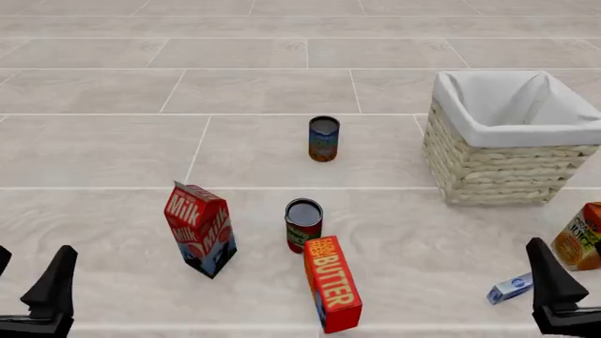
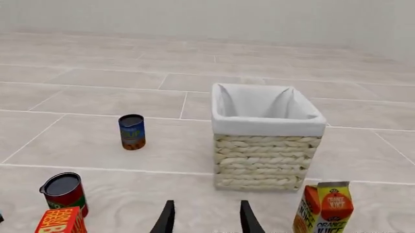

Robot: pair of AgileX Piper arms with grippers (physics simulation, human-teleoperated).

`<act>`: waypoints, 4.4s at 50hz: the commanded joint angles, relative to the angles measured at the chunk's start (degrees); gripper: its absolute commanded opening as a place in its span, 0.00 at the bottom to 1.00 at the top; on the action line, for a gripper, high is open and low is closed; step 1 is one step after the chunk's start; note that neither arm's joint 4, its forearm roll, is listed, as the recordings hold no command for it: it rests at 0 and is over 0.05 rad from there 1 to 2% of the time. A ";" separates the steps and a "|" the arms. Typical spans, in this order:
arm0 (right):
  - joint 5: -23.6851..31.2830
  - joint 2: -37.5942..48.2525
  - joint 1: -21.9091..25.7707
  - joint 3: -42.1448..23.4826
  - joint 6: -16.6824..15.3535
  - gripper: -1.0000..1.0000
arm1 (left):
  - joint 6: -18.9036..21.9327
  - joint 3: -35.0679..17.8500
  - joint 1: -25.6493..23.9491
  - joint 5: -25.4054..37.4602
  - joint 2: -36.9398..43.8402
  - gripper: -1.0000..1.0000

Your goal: Pick the cream cheese and place it in the basket.

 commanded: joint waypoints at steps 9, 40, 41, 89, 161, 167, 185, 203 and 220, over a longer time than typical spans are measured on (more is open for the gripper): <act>12.54 11.58 1.46 -12.39 3.07 1.00 | 0.00 0.00 0.00 0.00 0.00 1.00; 36.83 17.43 -5.24 -20.97 9.49 1.00 | 0.00 0.00 0.00 0.00 0.00 1.00; 37.28 17.72 -5.29 -20.85 12.41 1.00 | 0.00 0.00 0.00 0.00 0.00 1.00; 28.13 43.29 -11.82 -18.84 24.56 1.00 | 0.00 0.00 0.00 0.00 0.00 1.00; 6.34 63.70 -13.42 -12.71 20.53 1.00 | 0.00 0.00 0.00 0.00 0.00 1.00; 4.04 65.22 -13.25 -11.07 20.87 1.00 | 0.00 0.00 0.00 0.00 0.00 1.00; 2.40 67.25 -11.95 -10.86 21.89 1.00 | 0.00 0.00 0.00 0.00 0.00 1.00; 1.24 68.98 -11.42 -11.11 22.49 1.00 | 0.00 0.00 0.00 0.00 0.00 1.00; -3.19 73.11 -11.45 -9.66 22.59 1.00 | 0.00 0.00 0.00 0.00 0.00 1.00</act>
